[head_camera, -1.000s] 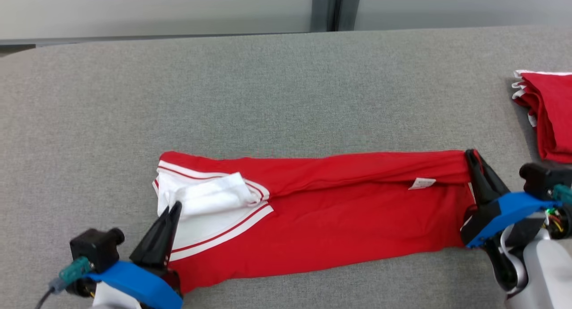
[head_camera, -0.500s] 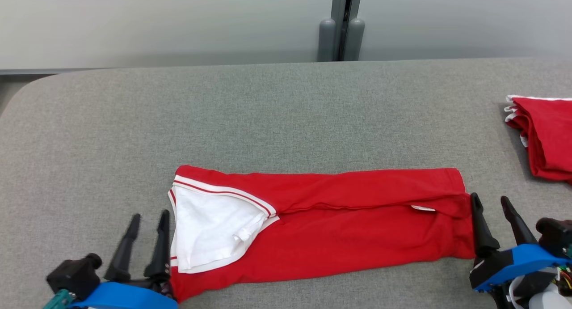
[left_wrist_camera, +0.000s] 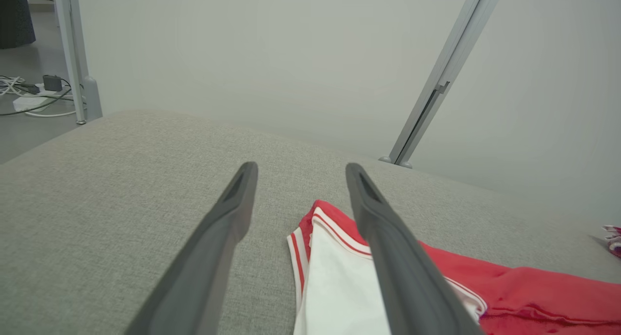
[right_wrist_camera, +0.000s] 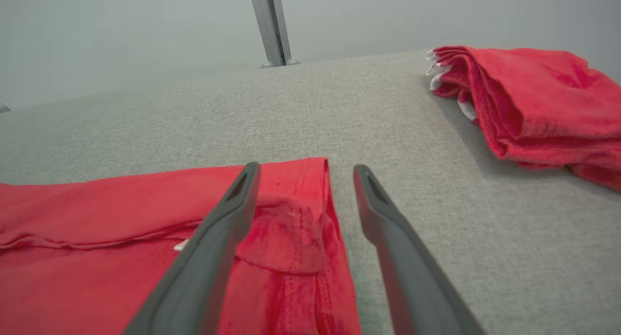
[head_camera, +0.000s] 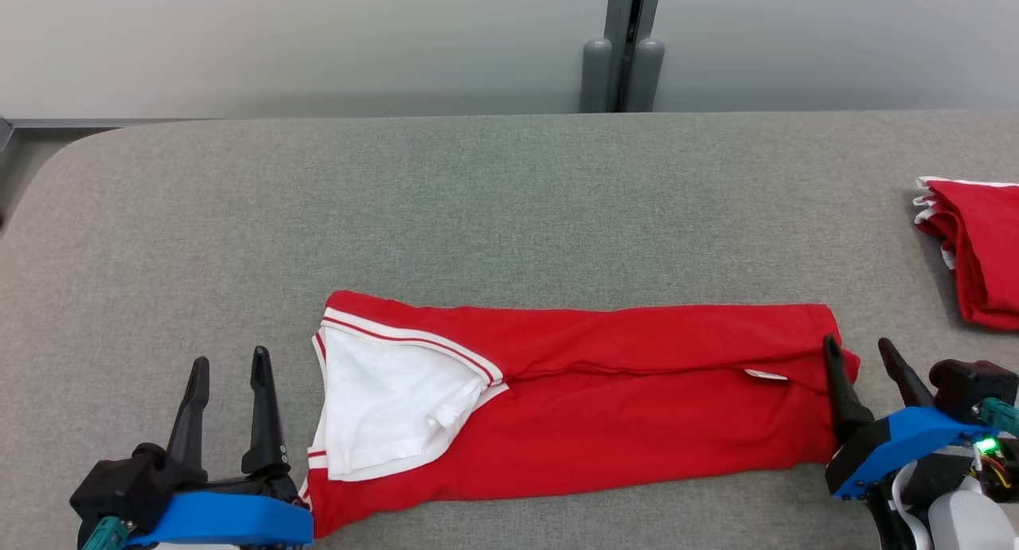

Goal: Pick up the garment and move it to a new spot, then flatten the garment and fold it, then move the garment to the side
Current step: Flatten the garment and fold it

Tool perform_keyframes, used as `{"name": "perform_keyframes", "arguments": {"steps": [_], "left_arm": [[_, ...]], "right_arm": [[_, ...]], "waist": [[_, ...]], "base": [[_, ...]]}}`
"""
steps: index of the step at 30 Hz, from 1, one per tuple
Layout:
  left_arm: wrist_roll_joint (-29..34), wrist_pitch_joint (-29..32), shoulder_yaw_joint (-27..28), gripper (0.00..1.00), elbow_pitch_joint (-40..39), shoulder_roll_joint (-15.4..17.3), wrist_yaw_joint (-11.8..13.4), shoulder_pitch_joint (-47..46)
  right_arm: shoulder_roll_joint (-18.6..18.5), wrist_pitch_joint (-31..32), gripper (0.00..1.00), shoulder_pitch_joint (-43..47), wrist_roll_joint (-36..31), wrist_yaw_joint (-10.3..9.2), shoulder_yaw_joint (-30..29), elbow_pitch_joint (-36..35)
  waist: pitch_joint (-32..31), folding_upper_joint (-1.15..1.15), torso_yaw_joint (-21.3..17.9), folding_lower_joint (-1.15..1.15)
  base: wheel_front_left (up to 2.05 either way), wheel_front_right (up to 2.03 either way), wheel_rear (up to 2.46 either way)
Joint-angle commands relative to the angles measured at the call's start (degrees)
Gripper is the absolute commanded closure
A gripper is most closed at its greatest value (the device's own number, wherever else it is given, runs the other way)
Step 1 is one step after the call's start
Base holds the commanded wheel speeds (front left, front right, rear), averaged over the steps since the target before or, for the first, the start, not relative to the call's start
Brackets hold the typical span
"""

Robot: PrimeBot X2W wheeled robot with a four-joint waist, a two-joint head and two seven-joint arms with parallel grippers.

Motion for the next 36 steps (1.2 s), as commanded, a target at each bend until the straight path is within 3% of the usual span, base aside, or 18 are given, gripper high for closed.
{"name": "perform_keyframes", "arguments": {"steps": [1, 13, 14, 15, 19, 27, 32, 36], "left_arm": [[0.7, -0.3, 0.5, 0.00, -0.2, -0.4, 0.0, -0.2], [3.1, -0.3, 1.8, 0.00, -0.6, -1.6, -0.8, 0.0], [3.4, -0.3, 1.9, 0.00, -0.6, -1.7, -0.9, 0.0], [3.5, -0.3, 1.8, 0.00, -0.5, -1.8, -1.0, 0.0], [4.3, -0.3, 1.9, 0.00, -0.2, -2.0, -0.5, -0.2], [5.9, -0.3, 1.1, 0.00, -0.2, -1.8, -0.4, -0.9], [6.5, -0.3, 0.3, 0.00, -0.1, -2.2, -0.5, -1.2], [6.7, -0.2, -0.6, 0.00, 0.4, -2.4, -0.6, -1.6]], "right_arm": [[-0.5, 0.5, 0.00, -1.5, -1.5, 0.01, -0.6, 2.5], [0.8, -1.1, 0.00, -4.4, -4.5, 0.01, -0.2, 15.0], [1.1, -1.4, 0.38, -4.2, -4.4, 0.01, 0.3, 15.7], [1.2, -1.7, 0.59, -4.1, -4.3, 0.01, 0.8, 16.4], [1.4, -2.7, 1.00, -4.7, -4.0, 0.01, 1.8, 18.7], [-2.2, -5.2, 1.00, -8.8, -3.6, -0.05, -0.8, 17.0], [-5.9, -3.8, 1.00, -7.1, -3.2, -0.04, -4.2, 12.1], [-6.5, -1.5, 1.00, -5.7, -1.0, 0.00, -5.7, 7.7]], "waist": [[0.5, 0.00, 0.6, 0.01], [2.0, 0.00, 2.0, 0.01], [2.1, 0.00, 1.9, 0.01], [2.2, 0.00, 1.8, 0.01], [2.4, 0.00, 0.9, 0.01], [2.8, 0.00, -2.5, 0.01], [3.1, 0.00, -4.4, 0.01], [3.1, 0.00, -5.4, 0.01]], "base": [[0.00, 0.00, 0.00], [0.00, 0.00, 0.00], [0.00, 0.00, 0.00], [0.00, 0.00, 0.00], [0.00, 0.00, 0.00], [0.00, 0.00, 0.00], [0.00, 0.00, 0.00], [0.00, 0.00, 0.00]]}}
